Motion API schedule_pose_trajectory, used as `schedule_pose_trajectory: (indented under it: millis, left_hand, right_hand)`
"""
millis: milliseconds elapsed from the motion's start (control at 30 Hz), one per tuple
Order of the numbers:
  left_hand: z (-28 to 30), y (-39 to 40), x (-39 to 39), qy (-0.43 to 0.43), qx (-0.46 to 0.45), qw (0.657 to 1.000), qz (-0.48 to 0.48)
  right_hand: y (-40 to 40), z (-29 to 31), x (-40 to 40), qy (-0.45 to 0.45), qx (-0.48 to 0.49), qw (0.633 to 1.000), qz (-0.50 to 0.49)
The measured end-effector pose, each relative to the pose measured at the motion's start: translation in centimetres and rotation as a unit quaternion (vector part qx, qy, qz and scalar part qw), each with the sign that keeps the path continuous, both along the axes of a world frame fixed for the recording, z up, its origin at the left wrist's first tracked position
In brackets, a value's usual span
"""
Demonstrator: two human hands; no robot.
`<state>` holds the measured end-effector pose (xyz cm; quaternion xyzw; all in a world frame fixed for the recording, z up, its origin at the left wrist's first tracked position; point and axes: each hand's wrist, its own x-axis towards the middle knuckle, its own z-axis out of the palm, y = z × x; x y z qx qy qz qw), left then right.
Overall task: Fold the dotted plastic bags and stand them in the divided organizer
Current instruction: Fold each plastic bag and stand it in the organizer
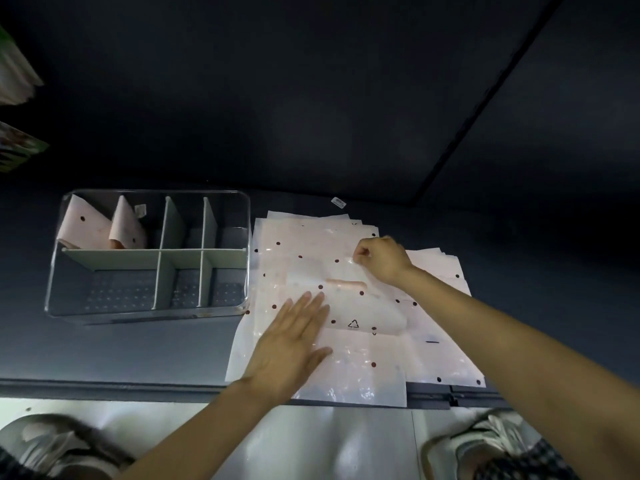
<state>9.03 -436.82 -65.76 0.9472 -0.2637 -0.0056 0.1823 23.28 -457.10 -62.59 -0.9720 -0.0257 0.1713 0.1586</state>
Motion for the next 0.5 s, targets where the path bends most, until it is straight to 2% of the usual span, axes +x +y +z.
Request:
schedule_pose_trajectory:
  millis: [167,500]
  left_hand:
    - [-2.6,-0.4,0.5,0.055,0.126,0.99,-0.032]
    - [-3.7,-0.6,0.5,0.083,0.168,0.981,-0.052]
  right_hand:
    - [0.1,-1.4,0.8,-0.003,-0.033,0.999,-0.028]
    - [0.2,-2.6,1.1,-0.026,-0.05,0.998,-0.041]
